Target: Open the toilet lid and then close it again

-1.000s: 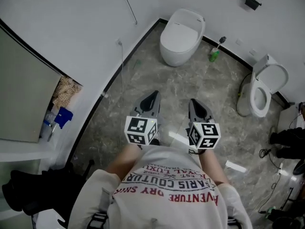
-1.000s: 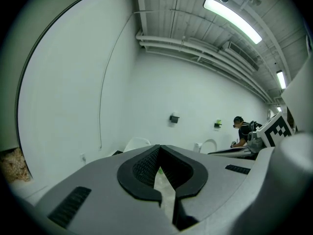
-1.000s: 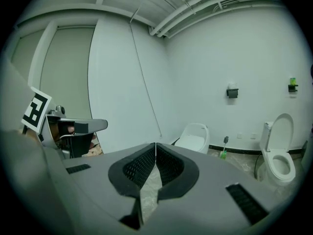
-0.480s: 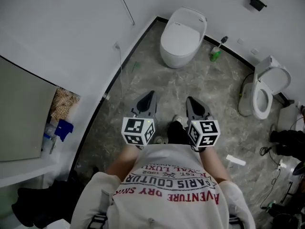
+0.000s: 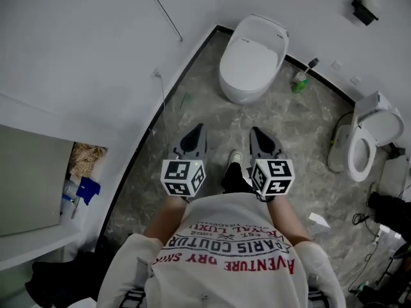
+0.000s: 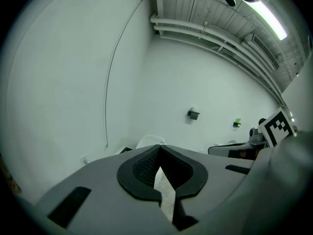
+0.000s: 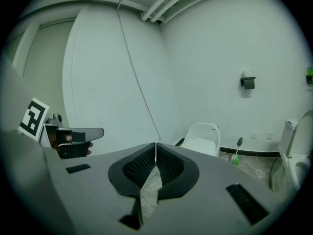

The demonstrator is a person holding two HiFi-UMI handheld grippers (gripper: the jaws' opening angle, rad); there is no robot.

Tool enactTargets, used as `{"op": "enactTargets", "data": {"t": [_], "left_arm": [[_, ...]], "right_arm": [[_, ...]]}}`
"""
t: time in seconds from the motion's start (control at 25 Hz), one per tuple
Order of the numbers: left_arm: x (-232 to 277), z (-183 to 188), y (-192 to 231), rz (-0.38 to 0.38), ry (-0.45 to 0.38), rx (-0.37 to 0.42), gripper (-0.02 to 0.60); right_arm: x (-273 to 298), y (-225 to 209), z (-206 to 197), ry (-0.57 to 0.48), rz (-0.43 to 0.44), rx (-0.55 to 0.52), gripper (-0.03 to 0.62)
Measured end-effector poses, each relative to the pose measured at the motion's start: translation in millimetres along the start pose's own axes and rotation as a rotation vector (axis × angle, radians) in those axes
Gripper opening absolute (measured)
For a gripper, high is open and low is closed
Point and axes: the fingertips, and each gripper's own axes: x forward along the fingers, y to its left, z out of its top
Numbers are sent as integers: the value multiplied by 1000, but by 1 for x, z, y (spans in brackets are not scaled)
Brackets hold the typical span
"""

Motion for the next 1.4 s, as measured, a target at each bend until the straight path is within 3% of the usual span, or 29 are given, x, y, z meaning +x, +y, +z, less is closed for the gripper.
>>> {"op": "enactTargets", "data": {"t": [0.36, 0.64, 0.8, 1.16, 1.4], "left_arm": [[163, 31, 14, 18, 70, 7, 8], [238, 36, 7, -111, 81, 0, 8], [277, 18, 27, -123, 151, 5, 8], [384, 13, 101, -241, 242, 33, 8], [457, 13, 133, -381, 287, 99, 8]], "right_arm": [[116, -108, 55, 23, 22, 16, 15], [176, -152, 47, 88, 25, 51, 15], [210, -166, 33, 138, 4, 74, 15], [295, -205, 40, 123, -161, 133, 15], [351, -228, 38, 127, -314, 199, 15]]}}
